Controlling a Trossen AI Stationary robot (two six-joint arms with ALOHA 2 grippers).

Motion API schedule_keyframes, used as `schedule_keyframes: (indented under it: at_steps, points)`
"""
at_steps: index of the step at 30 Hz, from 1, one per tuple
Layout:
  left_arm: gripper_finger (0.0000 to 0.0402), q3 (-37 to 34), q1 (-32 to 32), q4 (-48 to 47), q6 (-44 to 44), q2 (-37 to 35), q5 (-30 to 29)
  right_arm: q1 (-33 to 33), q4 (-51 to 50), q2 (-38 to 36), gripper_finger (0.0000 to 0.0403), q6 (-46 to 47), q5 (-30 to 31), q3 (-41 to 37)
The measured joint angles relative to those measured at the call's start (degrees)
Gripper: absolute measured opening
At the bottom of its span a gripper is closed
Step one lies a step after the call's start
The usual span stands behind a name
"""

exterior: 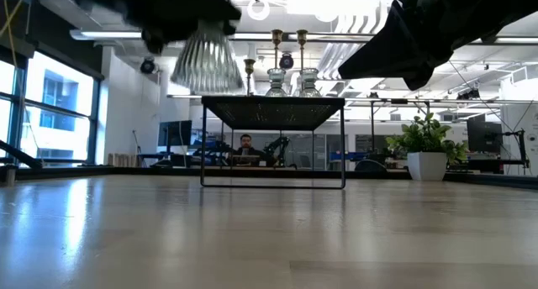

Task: Pick & Place candle stick holders
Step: Put the green glass on the shelf

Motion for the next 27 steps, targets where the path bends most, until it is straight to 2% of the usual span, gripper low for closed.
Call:
schedule_keyframes:
  at_steps: [6, 10, 19, 27]
  points:
    - [0.0127, 4.56, 5.59, -16.54, 2.36, -11.16, -0.76, 0.41, -0.08, 0.01, 0.0001, 0.1, 0.02, 0.0]
    - [0.0128, 4.59, 13.96, -20.04, 3.41, -16.06, 3.55, 0.74, -0.15, 0.01, 0.0002, -0.02, 0.08, 0.02]
    - [0.013, 4.55, 33.1, -20.17, 4.6, -16.18, 18.62, 0.74, -0.49, 0.01, 0.0001, -0.14, 0.42, 0.02]
    - [0.013, 4.46, 39.1, -18.96, 6.21, -14.11, 23.75, 0.74, -0.49, 0.01, 0.0001, -0.36, 0.44, 0.02]
